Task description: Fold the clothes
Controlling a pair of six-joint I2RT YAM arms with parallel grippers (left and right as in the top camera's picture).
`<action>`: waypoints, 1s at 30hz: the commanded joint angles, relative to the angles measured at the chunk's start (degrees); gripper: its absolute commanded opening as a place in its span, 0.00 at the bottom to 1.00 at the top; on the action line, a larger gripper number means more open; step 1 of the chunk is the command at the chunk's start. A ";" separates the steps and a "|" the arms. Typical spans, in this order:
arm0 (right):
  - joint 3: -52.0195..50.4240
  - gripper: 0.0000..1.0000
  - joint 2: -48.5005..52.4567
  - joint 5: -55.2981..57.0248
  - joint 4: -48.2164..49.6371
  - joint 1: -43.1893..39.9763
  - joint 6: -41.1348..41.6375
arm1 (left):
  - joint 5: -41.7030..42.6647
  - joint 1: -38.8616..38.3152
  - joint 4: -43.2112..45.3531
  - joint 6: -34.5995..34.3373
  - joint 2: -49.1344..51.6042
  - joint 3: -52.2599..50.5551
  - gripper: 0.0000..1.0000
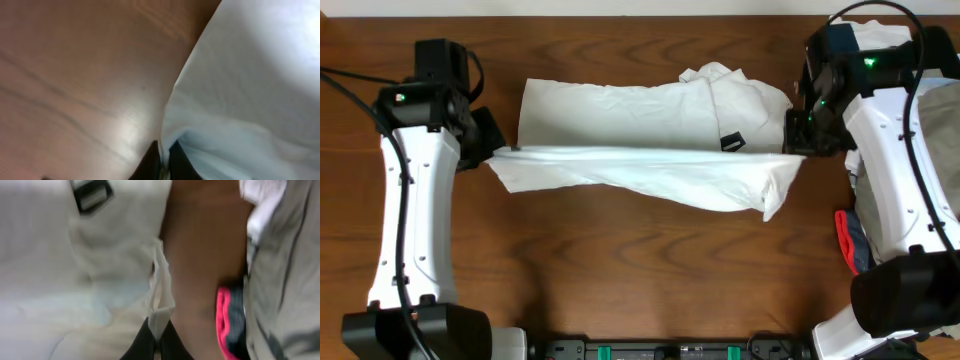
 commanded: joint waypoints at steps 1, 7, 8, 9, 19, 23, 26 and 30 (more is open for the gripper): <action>-2.71 0.01 -0.98 4.02 5.46 -0.52 0.42 | -3.65 -1.66 5.03 -0.50 -0.63 -3.91 0.06; -8.39 0.01 -0.98 3.89 17.90 -0.52 0.44 | -3.72 -5.46 17.51 -0.26 -0.63 -10.58 0.06; -9.25 0.01 -0.98 3.89 19.30 -0.52 0.44 | -3.74 -5.70 19.02 -0.26 -0.61 -11.30 0.06; -10.25 0.01 -0.96 3.89 20.72 -0.52 0.44 | -3.72 -5.77 20.41 -0.28 -0.63 -12.00 0.06; -17.57 0.30 -0.11 3.54 28.04 -0.55 0.42 | -3.80 -5.77 20.79 -0.28 0.98 -12.94 0.42; -17.55 0.35 -0.13 4.37 28.50 -0.59 0.42 | -3.80 -5.77 20.28 0.07 1.09 -12.94 0.53; -17.53 0.35 -0.13 4.35 28.94 -0.59 0.42 | -3.85 -5.77 20.09 0.61 1.09 -12.94 0.54; -17.40 0.34 -0.13 4.24 29.29 -0.59 0.42 | -3.82 -5.77 19.19 0.61 1.09 -12.94 0.53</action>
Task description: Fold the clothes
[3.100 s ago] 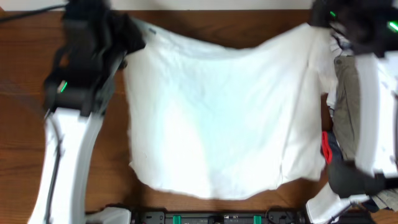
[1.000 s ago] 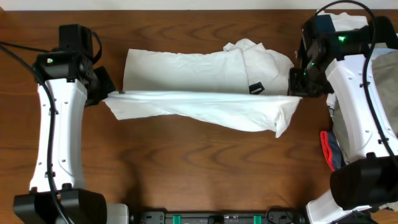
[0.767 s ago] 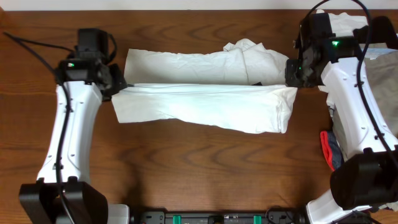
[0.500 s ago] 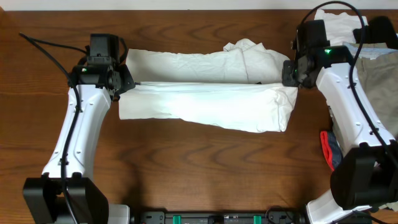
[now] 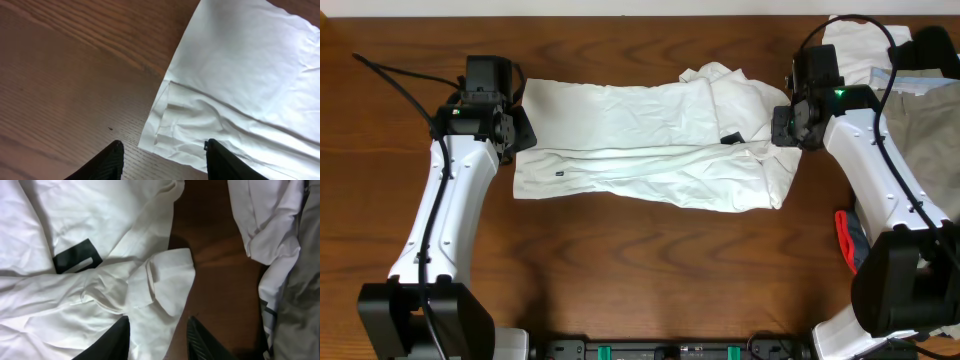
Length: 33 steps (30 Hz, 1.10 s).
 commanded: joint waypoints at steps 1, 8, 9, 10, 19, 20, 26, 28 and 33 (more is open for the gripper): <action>0.13 0.31 -0.17 -0.13 -0.39 -0.42 0.35 | -0.98 0.17 -1.33 0.52 0.70 -0.24 0.51; -1.20 0.23 -0.17 -13.09 -6.99 0.37 -2.71 | 8.22 0.15 -7.72 0.48 1.33 -1.49 0.42; -1.81 0.22 -0.17 -13.07 -7.04 0.76 -2.89 | 8.74 0.15 -7.30 0.48 1.53 -2.27 0.41; -2.56 0.21 -0.17 -13.05 -6.80 1.16 -3.17 | 9.35 0.15 -6.56 0.50 1.62 -3.43 0.40; -8.57 0.20 -0.17 -15.80 -1.86 3.19 -3.13 | 12.61 -0.24 -0.09 0.50 3.32 -10.67 0.36; -9.16 0.20 -0.17 -16.90 -1.07 3.37 -3.13 | 12.81 -0.48 0.90 0.48 3.39 -11.17 0.37; -12.57 0.20 -0.17 -17.77 3.74 4.13 -3.10 | 12.70 -2.43 7.72 0.50 3.39 -14.71 0.37; -12.83 0.20 -0.17 -17.77 4.15 4.11 -3.10 | 12.72 -2.84 8.13 0.48 3.39 -15.61 0.37; -12.83 0.20 -0.17 -17.75 4.20 4.09 -3.10 | 12.68 -3.37 6.64 0.48 3.39 -16.31 0.37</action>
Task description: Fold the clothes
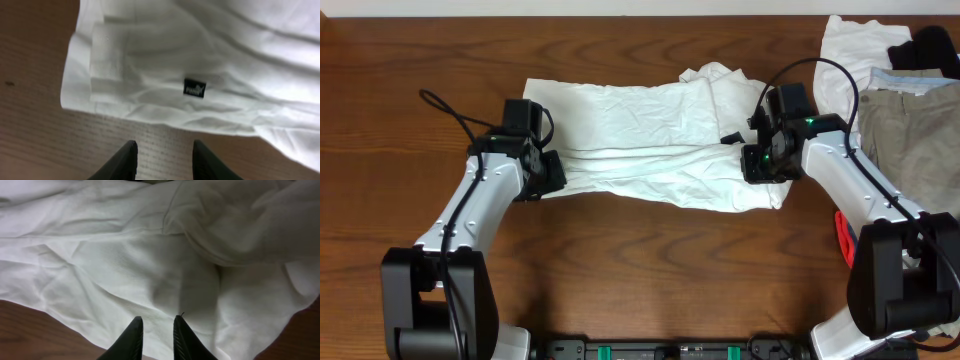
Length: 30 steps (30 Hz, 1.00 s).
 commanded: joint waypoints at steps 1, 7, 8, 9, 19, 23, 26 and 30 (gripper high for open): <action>-0.24 0.20 -0.17 -0.63 0.15 0.42 -0.81 | -0.09 -0.24 -0.35 0.33 0.55 -0.39 0.37; -0.24 0.19 -0.17 -0.66 0.09 0.42 -0.81 | -7.30 -0.22 2.54 -0.11 0.55 -0.39 0.56; -0.24 0.19 -0.17 -0.66 0.04 0.42 -0.81 | -8.33 -0.22 2.93 -0.11 0.55 -0.39 0.58; -0.24 0.19 -0.17 -0.63 -0.02 0.42 -0.81 | -8.94 -0.22 3.32 -0.09 0.55 -0.39 0.61; -0.24 0.18 -0.17 -0.63 -0.11 0.42 -0.81 | -8.90 0.63 4.59 -0.13 1.66 -0.39 0.69; -0.24 0.18 -0.17 -0.63 -0.09 0.42 -0.81 | -8.72 0.96 4.61 -0.11 5.01 -0.39 0.68; -0.24 0.18 -0.17 -0.61 -0.11 0.42 -0.81 | -8.15 0.96 5.11 -0.07 7.80 -0.39 0.66; -0.24 0.17 -0.17 -0.59 -0.11 0.42 -0.81 | -7.56 0.96 6.60 -0.04 9.62 -0.39 0.63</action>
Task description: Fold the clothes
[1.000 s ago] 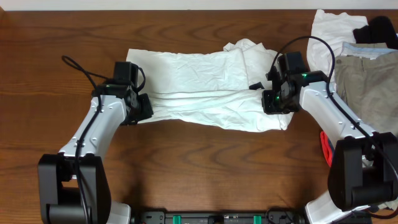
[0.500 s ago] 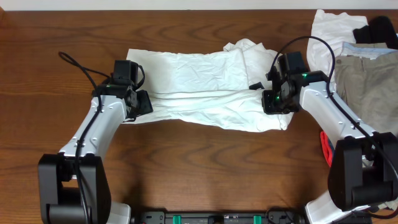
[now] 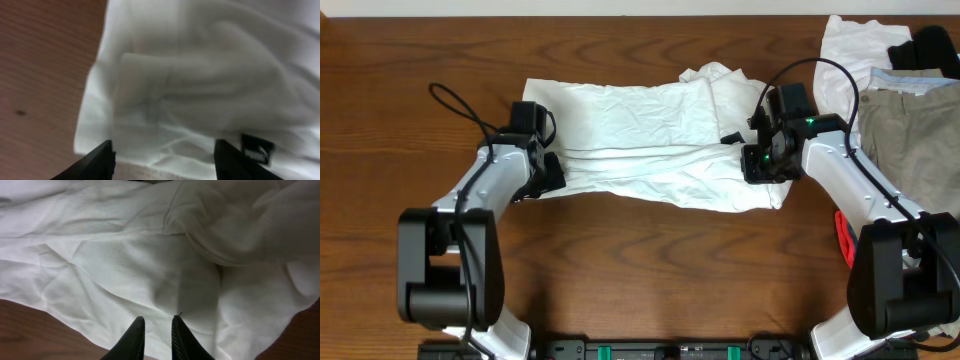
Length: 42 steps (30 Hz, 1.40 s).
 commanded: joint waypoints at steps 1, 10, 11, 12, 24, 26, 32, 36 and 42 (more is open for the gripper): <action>-0.24 0.17 -0.15 -0.39 -0.07 0.42 -0.81 | -0.11 0.31 0.87 0.13 0.63 -0.35 0.62; -0.24 0.16 -0.15 0.26 -0.46 0.42 -0.81 | -0.13 0.31 1.62 0.55 0.61 -0.33 0.40; -0.24 0.16 -0.15 0.26 -0.46 0.42 -0.81 | -0.13 0.31 1.68 0.52 0.61 -0.33 0.33; -0.24 0.16 -0.15 0.42 -0.48 0.42 -0.81 | -0.13 0.31 1.75 0.52 0.61 -0.33 0.23; -0.24 0.15 -0.15 0.90 -0.46 0.42 -0.81 | -0.57 0.33 5.14 0.50 -5.51 2.86 0.06; -0.24 0.14 -0.15 0.87 -0.48 0.42 -0.81 | -0.85 0.35 10.40 0.50 -7.48 2.91 0.06; -0.24 0.13 -0.15 0.87 -0.70 0.42 -0.48 | -0.81 0.35 20.63 0.28 -5.14 2.91 0.27; -0.24 0.12 -0.15 0.85 -0.98 0.42 -0.35 | -1.05 0.85 18.03 0.31 -2.80 2.91 0.60; -0.24 0.11 -0.15 0.85 -0.94 0.42 -0.35 | -1.16 1.49 11.89 0.28 -2.82 2.91 0.59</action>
